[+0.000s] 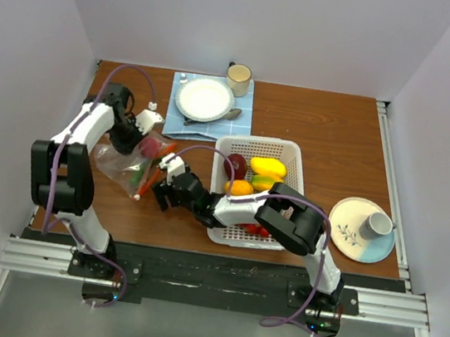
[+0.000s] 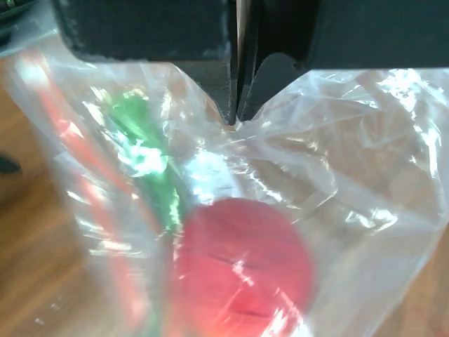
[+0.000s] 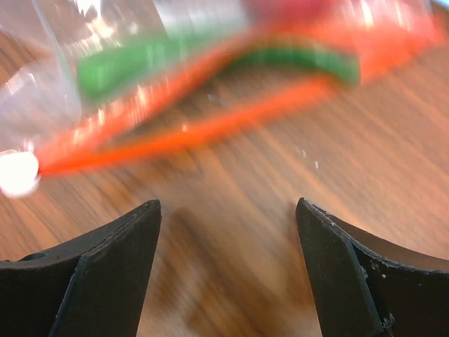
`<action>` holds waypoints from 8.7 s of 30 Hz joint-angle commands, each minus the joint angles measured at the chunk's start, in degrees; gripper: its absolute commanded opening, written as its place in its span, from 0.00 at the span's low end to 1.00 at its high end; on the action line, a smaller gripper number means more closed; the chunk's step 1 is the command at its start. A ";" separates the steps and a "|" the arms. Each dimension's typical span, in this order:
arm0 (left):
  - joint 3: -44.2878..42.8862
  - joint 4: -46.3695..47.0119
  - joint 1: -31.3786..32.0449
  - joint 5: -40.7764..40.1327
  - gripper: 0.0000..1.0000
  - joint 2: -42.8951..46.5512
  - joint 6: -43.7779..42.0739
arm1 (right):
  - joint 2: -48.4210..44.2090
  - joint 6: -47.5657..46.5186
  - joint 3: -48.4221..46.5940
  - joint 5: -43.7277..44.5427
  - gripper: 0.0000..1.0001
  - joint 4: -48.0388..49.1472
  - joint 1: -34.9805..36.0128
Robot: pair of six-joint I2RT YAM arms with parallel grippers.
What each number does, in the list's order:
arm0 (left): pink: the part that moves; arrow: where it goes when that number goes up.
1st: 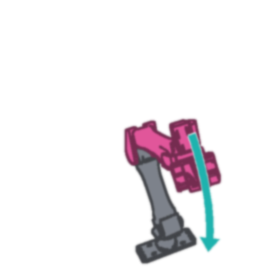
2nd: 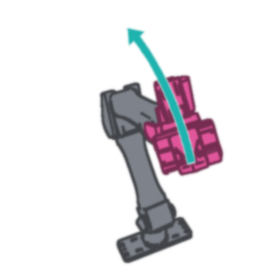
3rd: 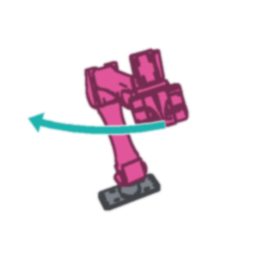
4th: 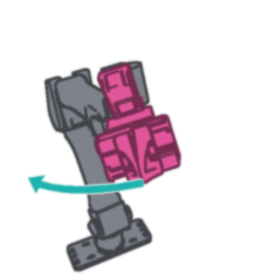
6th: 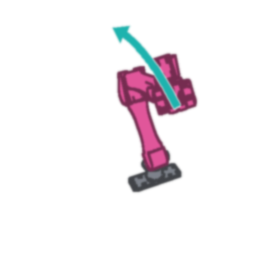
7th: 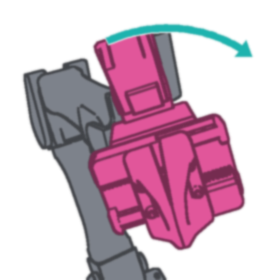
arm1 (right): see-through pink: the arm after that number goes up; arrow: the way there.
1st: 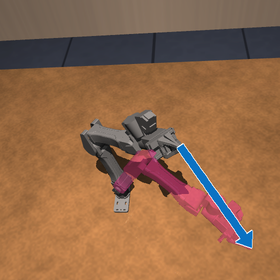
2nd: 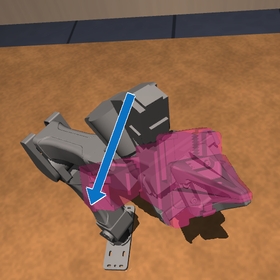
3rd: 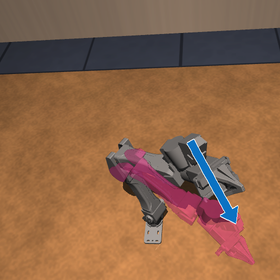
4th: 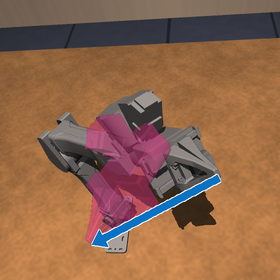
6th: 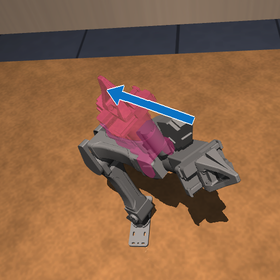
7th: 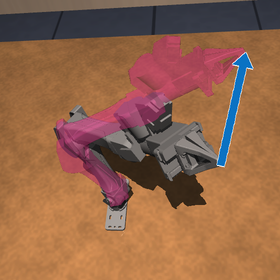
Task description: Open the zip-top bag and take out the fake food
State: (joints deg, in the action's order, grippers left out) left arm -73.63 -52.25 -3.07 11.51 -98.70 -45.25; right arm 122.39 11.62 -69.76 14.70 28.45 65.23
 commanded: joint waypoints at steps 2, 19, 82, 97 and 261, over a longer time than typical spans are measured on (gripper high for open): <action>3.74 -4.53 -0.36 4.66 0.19 7.90 -2.29 | -3.91 1.83 1.03 2.44 0.81 2.05 -0.02; -18.04 -11.20 -1.59 9.65 0.82 12.03 2.18 | -1.98 0.34 -2.40 4.90 0.80 -1.73 -0.11; 27.31 19.39 9.84 7.12 0.44 1.75 -6.87 | 7.78 8.85 -15.85 -0.63 0.78 -5.16 -4.24; 23.88 12.44 9.49 21.01 0.42 0.26 -2.82 | 3.74 32.77 0.49 -8.19 0.80 19.44 -6.35; 3.13 10.23 7.99 20.22 1.00 19.15 15.45 | -44.70 10.79 5.87 27.57 0.99 -55.24 -13.55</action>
State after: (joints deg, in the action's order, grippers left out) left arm -70.30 -44.25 5.15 29.54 -79.83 -36.21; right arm 76.60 18.61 -56.14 37.08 -16.32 51.46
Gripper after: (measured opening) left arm 0.997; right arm 0.985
